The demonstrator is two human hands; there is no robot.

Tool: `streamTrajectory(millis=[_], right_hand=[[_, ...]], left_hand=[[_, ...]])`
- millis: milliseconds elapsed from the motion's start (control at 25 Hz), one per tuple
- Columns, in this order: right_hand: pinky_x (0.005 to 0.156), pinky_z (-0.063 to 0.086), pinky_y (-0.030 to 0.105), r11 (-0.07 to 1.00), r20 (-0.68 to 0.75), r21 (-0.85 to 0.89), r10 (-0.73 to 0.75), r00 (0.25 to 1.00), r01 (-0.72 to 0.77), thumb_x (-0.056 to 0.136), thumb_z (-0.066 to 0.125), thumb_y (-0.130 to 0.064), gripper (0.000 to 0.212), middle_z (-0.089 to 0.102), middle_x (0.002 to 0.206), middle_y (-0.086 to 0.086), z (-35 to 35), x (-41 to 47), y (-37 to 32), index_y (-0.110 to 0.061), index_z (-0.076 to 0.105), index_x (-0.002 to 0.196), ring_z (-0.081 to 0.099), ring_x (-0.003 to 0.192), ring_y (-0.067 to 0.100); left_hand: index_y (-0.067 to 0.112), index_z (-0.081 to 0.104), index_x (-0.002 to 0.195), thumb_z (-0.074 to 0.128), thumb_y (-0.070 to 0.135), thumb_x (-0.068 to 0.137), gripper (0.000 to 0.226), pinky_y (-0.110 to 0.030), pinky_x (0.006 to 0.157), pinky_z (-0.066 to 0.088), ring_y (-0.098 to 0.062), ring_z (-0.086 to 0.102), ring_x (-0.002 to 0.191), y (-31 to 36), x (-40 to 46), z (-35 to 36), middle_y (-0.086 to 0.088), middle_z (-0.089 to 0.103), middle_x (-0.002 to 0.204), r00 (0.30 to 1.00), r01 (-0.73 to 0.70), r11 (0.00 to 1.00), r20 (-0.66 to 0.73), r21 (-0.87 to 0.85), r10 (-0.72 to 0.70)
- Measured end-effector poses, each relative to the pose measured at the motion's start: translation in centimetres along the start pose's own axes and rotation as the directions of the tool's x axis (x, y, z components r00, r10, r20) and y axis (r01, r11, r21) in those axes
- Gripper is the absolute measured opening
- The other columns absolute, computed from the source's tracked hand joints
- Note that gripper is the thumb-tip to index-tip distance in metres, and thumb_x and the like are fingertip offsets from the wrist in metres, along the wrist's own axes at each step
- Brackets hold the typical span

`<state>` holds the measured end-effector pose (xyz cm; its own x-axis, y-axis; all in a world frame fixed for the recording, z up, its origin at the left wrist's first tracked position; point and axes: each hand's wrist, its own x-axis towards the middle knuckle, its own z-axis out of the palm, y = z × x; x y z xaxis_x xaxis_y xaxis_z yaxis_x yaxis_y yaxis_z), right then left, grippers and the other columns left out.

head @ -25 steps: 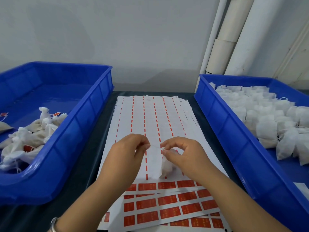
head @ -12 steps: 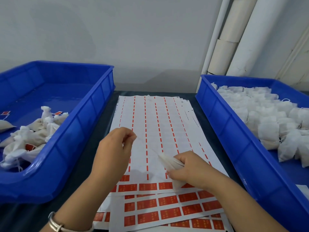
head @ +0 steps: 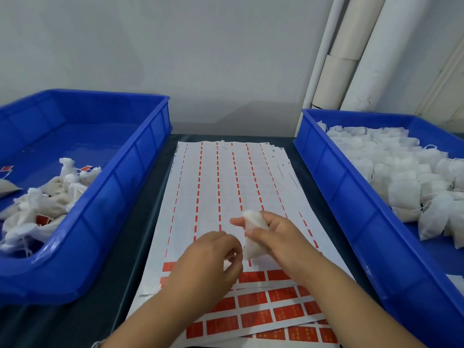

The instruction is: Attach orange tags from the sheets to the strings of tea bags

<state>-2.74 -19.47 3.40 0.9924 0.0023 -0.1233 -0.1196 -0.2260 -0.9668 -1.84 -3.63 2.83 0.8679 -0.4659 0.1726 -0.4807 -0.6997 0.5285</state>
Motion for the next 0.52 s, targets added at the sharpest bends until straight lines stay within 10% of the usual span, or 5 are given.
streamTrajectory(millis=[240, 520], right_hand=[[0.061, 0.045, 0.01, 0.975, 0.105, -0.22, 0.018, 0.994, 0.005, 0.086, 0.062, -0.031, 0.008, 0.064, 0.089, -0.015, 0.4, 0.1, -0.3, -0.038, 0.062, 0.089, 0.061, 0.085, 0.005], [0.067, 0.046, 0.011, 0.982, 0.23, -0.178, -0.015, 0.973, 0.058, 0.089, 0.057, -0.03, 0.008, 0.069, 0.073, -0.019, 0.9, 1.3, -1.0, -0.033, 0.064, 0.086, 0.065, 0.074, -0.004]], left_hand=[[0.045, 0.047, 0.087, 0.055, 0.031, 0.09, 0.017, 0.002, 0.071, 0.034, 0.013, 0.043, 0.089, 0.1, 1.8, -1.5, 0.036, 0.036, 0.091, 0.989, -0.125, 0.989, -0.089, -0.076, 0.118], [0.041, 0.047, 0.077, 0.049, 0.024, 0.095, 0.025, 0.0, 0.052, 0.039, -0.001, 0.054, 0.076, 0.2, 2.9, -0.8, 0.02, 0.051, 0.089, 0.987, 0.127, 0.949, -0.06, -0.288, -0.15]])
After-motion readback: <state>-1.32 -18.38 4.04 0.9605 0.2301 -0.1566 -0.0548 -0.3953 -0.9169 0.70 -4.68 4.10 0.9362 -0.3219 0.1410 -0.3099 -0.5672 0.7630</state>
